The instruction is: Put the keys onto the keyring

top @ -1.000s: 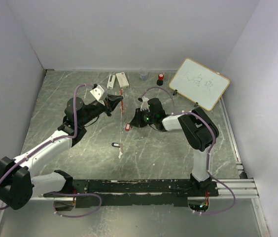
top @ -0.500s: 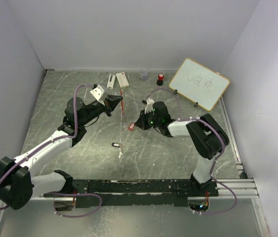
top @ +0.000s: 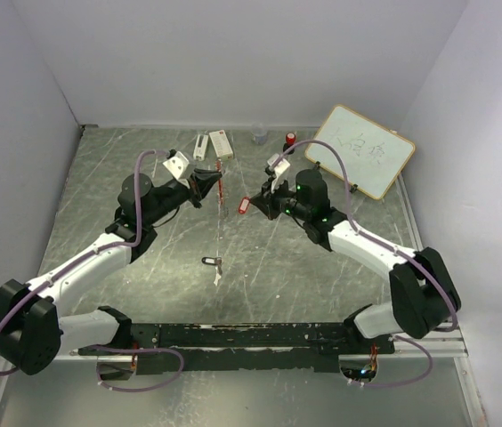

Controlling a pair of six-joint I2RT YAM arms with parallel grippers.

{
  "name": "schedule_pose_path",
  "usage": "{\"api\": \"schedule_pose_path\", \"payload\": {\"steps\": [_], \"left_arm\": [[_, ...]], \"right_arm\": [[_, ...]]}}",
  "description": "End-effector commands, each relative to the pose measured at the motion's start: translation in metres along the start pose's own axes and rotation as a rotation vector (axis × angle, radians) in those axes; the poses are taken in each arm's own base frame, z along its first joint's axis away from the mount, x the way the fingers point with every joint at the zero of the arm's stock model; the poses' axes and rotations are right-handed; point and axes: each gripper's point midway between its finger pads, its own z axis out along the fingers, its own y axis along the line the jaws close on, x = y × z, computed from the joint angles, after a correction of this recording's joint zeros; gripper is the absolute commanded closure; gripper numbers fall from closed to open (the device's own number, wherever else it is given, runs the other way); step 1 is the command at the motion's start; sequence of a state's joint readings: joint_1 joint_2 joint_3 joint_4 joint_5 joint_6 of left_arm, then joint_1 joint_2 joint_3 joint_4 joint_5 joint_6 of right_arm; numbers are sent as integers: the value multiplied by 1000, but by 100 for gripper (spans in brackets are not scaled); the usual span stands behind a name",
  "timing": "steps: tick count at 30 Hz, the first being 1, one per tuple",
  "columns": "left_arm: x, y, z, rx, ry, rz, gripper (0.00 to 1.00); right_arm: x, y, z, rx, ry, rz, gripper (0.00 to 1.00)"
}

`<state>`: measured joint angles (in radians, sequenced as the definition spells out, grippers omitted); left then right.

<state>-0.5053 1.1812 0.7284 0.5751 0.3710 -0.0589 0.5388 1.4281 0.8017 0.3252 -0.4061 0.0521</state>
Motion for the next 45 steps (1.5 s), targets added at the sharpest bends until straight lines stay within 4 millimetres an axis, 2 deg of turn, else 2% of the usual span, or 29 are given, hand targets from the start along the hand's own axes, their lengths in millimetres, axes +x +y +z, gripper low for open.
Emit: {"api": "schedule_pose_path", "payload": {"steps": [1,7,9,12,16,18,21,22,24,27,29,34,39,45], "left_arm": [[-35,4,5,5,-92,43,93],[-36,1,7,21,-102,31,93],[-36,1,8,22,-104,30,93],[-38,1,7,24,-107,28,93],[-36,0,6,23,-105,19,93],[-36,-1,6,25,-106,16,93],[-37,0,4,23,-108,15,93],[-37,-1,4,22,-107,16,93],[-37,0,4,18,-105,20,93],[-39,1,3,14,-107,23,93],[-39,0,3,16,-109,22,93],[-39,0,3,16,-104,22,93],[-39,-3,3,32,-108,27,93],[-41,-5,6,55,-115,45,93]], "right_arm": [[-5,-5,-11,30,54,-116,100],[-17,3,-19,-2,41,-160,100],[-20,-3,-19,34,46,-142,100],[-9,-19,-11,98,147,-92,100],[5,-18,2,60,294,-10,100],[3,-15,5,48,305,14,100],[7,-24,8,100,360,33,100],[19,-29,4,128,440,39,100],[29,-34,3,151,525,48,100],[24,-38,2,190,472,61,100],[26,-31,2,140,491,65,100],[1,-14,2,58,362,42,100],[-32,0,-10,-4,227,-63,100],[-63,19,-22,-95,125,-144,100]]}}
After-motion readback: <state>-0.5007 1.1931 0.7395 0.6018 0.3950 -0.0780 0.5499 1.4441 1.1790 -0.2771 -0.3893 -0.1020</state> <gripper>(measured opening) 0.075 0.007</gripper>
